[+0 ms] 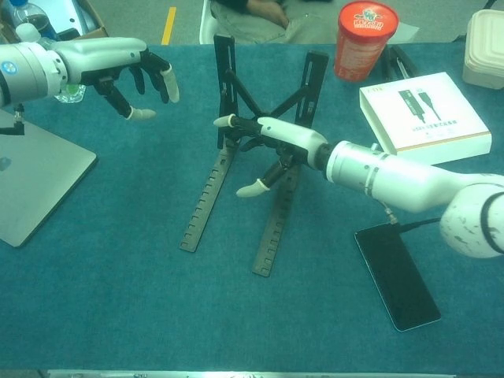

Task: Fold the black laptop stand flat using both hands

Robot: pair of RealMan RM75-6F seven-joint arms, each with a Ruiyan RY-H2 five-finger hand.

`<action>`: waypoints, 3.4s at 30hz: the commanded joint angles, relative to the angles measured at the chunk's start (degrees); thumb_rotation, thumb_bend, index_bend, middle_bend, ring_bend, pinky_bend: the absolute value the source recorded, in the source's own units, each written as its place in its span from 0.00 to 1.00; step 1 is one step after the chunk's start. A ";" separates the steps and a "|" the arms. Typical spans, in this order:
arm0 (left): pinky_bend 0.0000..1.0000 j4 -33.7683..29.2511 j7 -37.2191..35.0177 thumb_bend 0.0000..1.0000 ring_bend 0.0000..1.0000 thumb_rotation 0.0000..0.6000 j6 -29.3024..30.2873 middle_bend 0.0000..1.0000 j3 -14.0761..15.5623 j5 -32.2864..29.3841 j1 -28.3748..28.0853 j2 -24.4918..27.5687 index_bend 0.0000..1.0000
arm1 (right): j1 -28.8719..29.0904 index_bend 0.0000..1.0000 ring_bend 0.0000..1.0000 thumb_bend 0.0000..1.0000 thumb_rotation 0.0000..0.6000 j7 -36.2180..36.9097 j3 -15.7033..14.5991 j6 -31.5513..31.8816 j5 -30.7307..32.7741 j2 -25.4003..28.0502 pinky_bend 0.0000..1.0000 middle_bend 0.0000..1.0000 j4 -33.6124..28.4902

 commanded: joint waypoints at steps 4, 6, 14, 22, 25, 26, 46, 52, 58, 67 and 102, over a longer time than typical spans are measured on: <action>0.34 -0.17 -0.18 0.33 0.27 1.00 0.08 0.37 0.04 0.29 0.31 0.33 0.35 | 0.86 0.00 0.00 0.10 1.00 -0.29 1.17 -1.28 1.79 -2.58 0.14 0.05 3.06; 0.34 -0.25 -0.30 0.33 0.27 1.00 0.16 0.37 0.06 0.53 0.46 0.50 0.35 | 0.61 0.00 0.00 0.10 1.00 -0.75 1.29 -1.02 2.19 -2.91 0.14 0.04 3.44; 0.34 -0.37 -0.98 0.33 0.27 1.00 0.24 0.37 0.08 1.42 0.89 0.98 0.35 | 0.35 0.00 0.00 0.10 1.00 -0.07 1.05 -0.70 1.28 -2.11 0.14 0.03 0.57; 0.34 -0.67 -1.50 0.33 0.27 1.00 0.29 0.37 0.13 2.13 1.20 1.37 0.35 | 1.88 0.00 0.00 0.10 1.00 -1.51 3.04 -2.01 3.34 -5.70 0.14 0.03 4.12; 0.34 -1.03 -1.49 0.33 0.27 1.00 0.37 0.37 0.14 2.31 1.31 1.68 0.35 | 2.21 0.00 0.00 0.10 1.00 -2.98 4.02 -2.07 4.69 -7.36 0.14 0.03 6.40; 0.34 -1.20 -1.48 0.33 0.27 1.00 0.43 0.37 0.12 2.37 1.35 1.82 0.35 | 2.25 0.00 0.00 0.10 1.00 -3.44 4.38 -2.14 5.27 -7.76 0.14 0.03 7.03; 0.34 -2.77 -0.35 0.33 0.27 1.00 1.07 0.37 -0.14 1.98 1.66 2.72 0.35 | 0.27 0.00 0.00 0.10 1.00 -0.07 3.32 0.38 0.00 -0.97 0.14 0.03 -3.13; 0.34 -2.95 0.18 0.33 0.27 1.00 1.18 0.37 0.15 1.40 2.02 2.87 0.35 | -1.02 0.00 0.00 0.10 1.00 2.95 2.18 5.97 -5.28 4.37 0.14 0.03 -9.14; 0.34 -2.87 0.96 0.33 0.27 1.00 2.01 0.37 0.29 0.36 2.72 3.18 0.35 | -3.22 0.00 0.00 0.10 1.00 3.75 1.18 11.85 -8.18 10.20 0.14 0.03 -15.25; 0.32 -1.12 1.62 0.33 0.26 1.00 3.29 0.36 0.02 -1.32 3.60 2.66 0.35 | -5.83 0.00 0.00 0.10 1.00 2.91 -0.07 18.24 -10.92 17.13 0.14 0.03 -21.59; 0.26 2.02 -0.92 0.33 0.19 1.00 4.19 0.32 -0.35 -0.58 5.98 0.84 0.31 | -14.40 0.00 0.00 0.10 1.00 -0.48 -2.31 24.68 -7.26 28.37 0.11 0.03 -18.26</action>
